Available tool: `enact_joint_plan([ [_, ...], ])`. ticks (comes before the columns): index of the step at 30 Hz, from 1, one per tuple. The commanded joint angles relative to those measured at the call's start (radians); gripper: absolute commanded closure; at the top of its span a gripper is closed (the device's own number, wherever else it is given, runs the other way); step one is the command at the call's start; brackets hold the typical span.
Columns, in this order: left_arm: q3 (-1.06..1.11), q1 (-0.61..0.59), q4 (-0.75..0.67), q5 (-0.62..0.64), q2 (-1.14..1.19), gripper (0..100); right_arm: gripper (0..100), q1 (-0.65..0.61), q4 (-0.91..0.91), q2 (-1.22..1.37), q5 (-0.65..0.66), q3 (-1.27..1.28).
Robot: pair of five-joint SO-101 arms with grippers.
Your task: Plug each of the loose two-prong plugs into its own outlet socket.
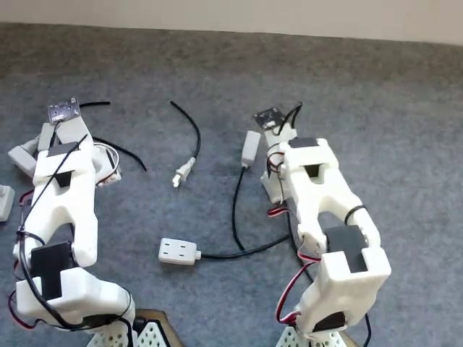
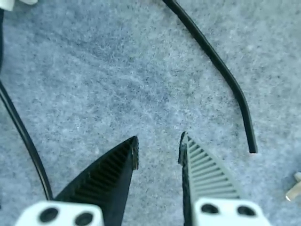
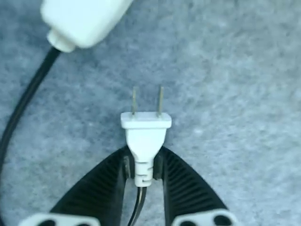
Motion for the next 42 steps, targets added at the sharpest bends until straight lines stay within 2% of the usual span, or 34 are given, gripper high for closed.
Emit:
enact_joint_plan([
  [1, -0.005, 0.021, -0.006, 0.003, -0.004, 84, 99.3, -0.018, 0.062, -0.021, -0.005, 0.001],
  [5, -0.013, 0.021, 0.005, -0.029, -0.015, 84, 99.3, -0.047, 0.188, -0.068, 0.006, -0.065],
  [7, -0.058, 0.021, 0.077, -0.123, -0.018, 84, 99.3, -0.073, 0.262, -0.137, 0.026, -0.09],
  [10, -0.183, 0.048, 0.232, -0.307, -0.016, 84, 99.3, -0.117, 0.265, -0.335, 0.014, -0.096],
  [14, -0.358, 0.088, 0.47, -0.577, -0.045, 84, 99.3, -0.209, 0.096, -0.659, -0.02, 0.074],
  [18, -0.452, 0.084, 0.565, -0.631, -0.159, 83, 99.3, -0.331, -0.174, -0.906, -0.02, 0.424],
  [20, -0.446, 0.093, 0.582, -0.678, -0.237, 79, 99.3, -0.378, -0.251, -0.977, -0.02, 0.572],
  [23, -0.384, 0.117, 0.58, -0.733, -0.369, 74, 99.3, -0.441, -0.308, -0.995, -0.02, 0.651],
  [25, -0.326, 0.127, 0.565, -0.736, -0.46, 72, 99.3, -0.469, -0.306, -0.964, -0.018, 0.656],
  [33, 0.104, 0.208, 0.336, -0.727, -0.799, 71, 99.3, -0.501, -0.326, -0.86, -0.104, 0.657],
  [39, 0.331, 0.274, 0.175, -0.54, -0.998, 71, 99.3, -0.579, -0.366, -0.858, -0.12, 0.7],
  [42, 0.407, 0.326, 0.132, -0.477, -1.078, 68, 99.3, -0.615, -0.363, -0.858, -0.138, 0.71],
])
